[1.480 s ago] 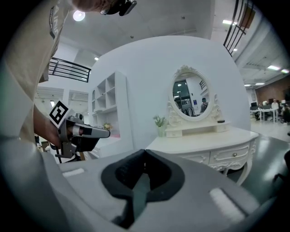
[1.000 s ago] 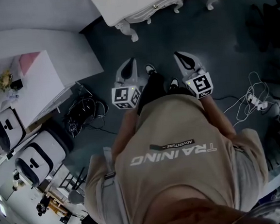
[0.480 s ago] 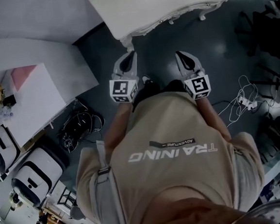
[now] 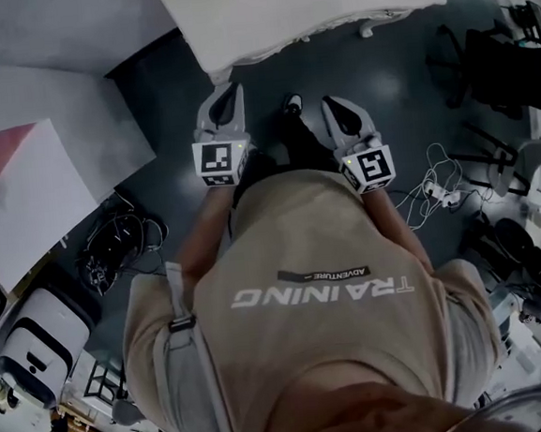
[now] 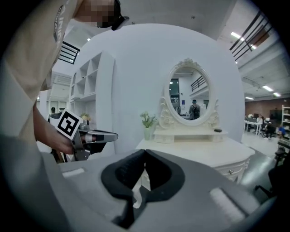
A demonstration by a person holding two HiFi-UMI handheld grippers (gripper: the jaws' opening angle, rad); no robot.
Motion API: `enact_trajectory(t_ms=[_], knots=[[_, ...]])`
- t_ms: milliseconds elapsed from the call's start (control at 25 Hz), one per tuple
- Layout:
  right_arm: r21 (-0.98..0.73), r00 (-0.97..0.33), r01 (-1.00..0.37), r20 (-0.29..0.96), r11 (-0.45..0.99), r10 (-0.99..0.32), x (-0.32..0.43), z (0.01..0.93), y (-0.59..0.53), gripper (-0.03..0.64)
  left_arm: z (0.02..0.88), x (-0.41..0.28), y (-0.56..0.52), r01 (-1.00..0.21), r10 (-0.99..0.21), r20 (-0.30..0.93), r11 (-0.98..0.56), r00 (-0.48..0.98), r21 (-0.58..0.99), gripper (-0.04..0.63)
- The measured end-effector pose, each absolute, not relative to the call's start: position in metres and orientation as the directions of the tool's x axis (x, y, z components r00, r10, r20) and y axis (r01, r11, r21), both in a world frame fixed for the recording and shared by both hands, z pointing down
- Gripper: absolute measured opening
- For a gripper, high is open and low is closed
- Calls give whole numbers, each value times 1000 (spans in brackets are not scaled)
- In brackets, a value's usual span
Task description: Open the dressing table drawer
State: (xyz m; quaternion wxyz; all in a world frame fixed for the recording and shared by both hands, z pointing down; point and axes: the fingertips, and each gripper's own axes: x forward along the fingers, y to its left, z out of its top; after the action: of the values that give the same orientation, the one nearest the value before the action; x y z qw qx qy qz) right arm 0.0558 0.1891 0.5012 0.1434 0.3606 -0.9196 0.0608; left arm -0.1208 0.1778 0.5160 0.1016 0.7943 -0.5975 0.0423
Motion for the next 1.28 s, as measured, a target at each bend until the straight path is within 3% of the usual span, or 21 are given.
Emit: enact_trajectory(t_ms=[200,600,760,1280], knots=[[-44,-728,-649,325,760,-603,58,518,169,3,513,-112,164,-965,-946,192,-245,260,98,8],[-58,-791,-594,224,802,-569,53,504,57,3,507,-92,85,-973,-934,273,-216,232,86,8],[5,-789,-587,225,810,-572,74,507,6,3,507,-90,39,-984,-940,293,-159,174,76,8],[-114,-788,-606,223,787,-575,115,531,-105,3,519,-78,-39,-990,-938,341,-6,55,143,8]])
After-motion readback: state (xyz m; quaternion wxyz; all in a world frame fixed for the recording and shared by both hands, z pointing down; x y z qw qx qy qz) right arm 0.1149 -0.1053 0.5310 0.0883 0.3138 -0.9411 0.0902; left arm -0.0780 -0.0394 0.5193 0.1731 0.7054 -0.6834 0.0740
